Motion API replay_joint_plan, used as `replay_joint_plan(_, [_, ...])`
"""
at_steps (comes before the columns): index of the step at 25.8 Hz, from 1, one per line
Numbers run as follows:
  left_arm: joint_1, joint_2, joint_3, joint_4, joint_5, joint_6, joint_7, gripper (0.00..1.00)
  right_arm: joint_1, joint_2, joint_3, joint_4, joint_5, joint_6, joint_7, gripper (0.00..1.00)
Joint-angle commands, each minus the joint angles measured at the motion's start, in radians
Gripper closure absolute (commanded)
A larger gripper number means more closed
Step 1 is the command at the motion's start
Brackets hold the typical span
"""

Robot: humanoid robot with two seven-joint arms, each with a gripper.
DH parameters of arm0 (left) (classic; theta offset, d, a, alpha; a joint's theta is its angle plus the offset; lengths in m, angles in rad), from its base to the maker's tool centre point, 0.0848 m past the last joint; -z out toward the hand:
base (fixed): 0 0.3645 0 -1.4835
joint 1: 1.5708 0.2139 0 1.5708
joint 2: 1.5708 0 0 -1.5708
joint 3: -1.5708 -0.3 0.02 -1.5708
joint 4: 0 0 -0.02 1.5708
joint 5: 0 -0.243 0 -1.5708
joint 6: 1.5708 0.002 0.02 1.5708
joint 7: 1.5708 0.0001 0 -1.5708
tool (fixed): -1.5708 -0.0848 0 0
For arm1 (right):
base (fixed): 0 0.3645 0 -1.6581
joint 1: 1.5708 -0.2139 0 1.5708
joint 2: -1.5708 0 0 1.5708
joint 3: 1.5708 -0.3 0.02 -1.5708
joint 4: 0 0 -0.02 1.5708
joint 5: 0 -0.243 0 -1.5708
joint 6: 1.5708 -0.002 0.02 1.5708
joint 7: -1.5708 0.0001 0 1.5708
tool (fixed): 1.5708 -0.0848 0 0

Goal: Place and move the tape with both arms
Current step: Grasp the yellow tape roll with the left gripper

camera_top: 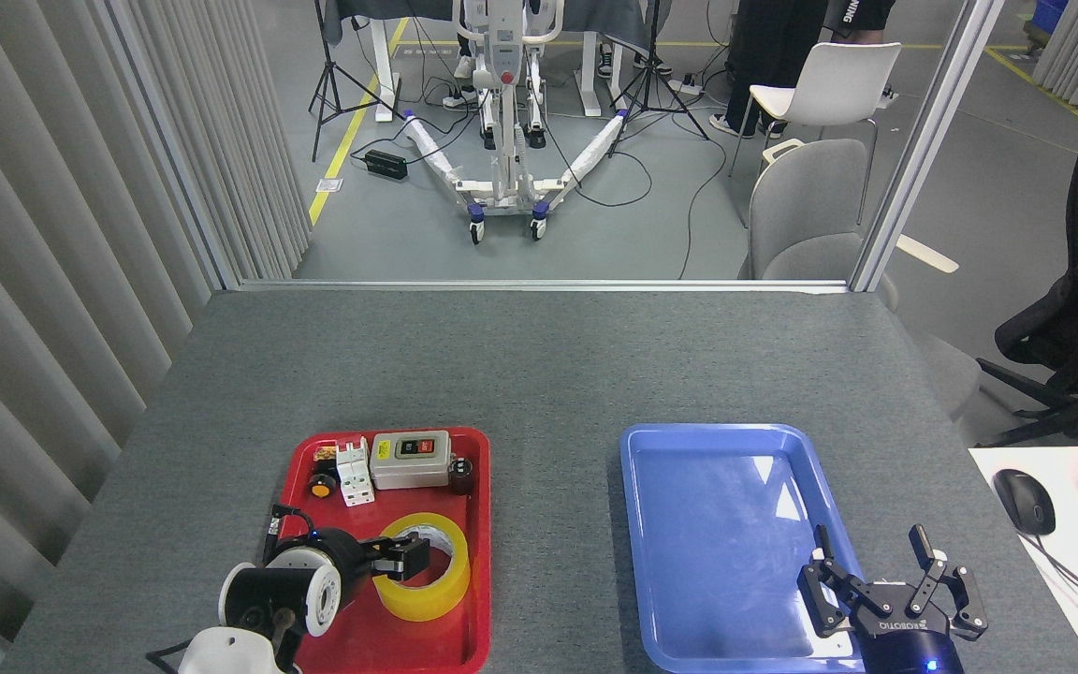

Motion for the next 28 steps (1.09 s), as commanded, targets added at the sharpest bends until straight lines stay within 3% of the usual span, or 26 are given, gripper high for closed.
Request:
replay_joint_plan(1, [-0.041, 0.002, -0.026, 0.032, 0.002, 0.005, -0.159, 0.00, 0.004, 0.001, 0.003, -0.001, 0.009, 0.001, -0.002, 0.01])
replay_joint_plan(13, [-0.121, 0.001, -0.070, 0.201, -0.006, 0.088, -0.144, 0.00, 0.018, 0.000, 0.005, -0.002, 0.012, 0.000, -0.028, 0.01])
replay_joint_plan(18, [-0.135, -0.005, -0.092, 0.275, -0.006, 0.129, -0.034, 0.00, 0.020, 0.001, 0.032, -0.005, 0.029, 0.001, -0.032, 0.01])
replay_joint_plan(25, [-0.148, -0.012, -0.121, 0.333, -0.009, 0.140, -0.011, 0.00, 0.020, -0.005, 0.034, -0.005, 0.032, -0.005, -0.062, 0.01])
replay_joint_plan(28, [-0.151, -0.010, -0.127, 0.350, -0.011, 0.135, 0.003, 0.08, 0.020, -0.005, 0.032, -0.005, 0.032, -0.027, -0.071, 0.01])
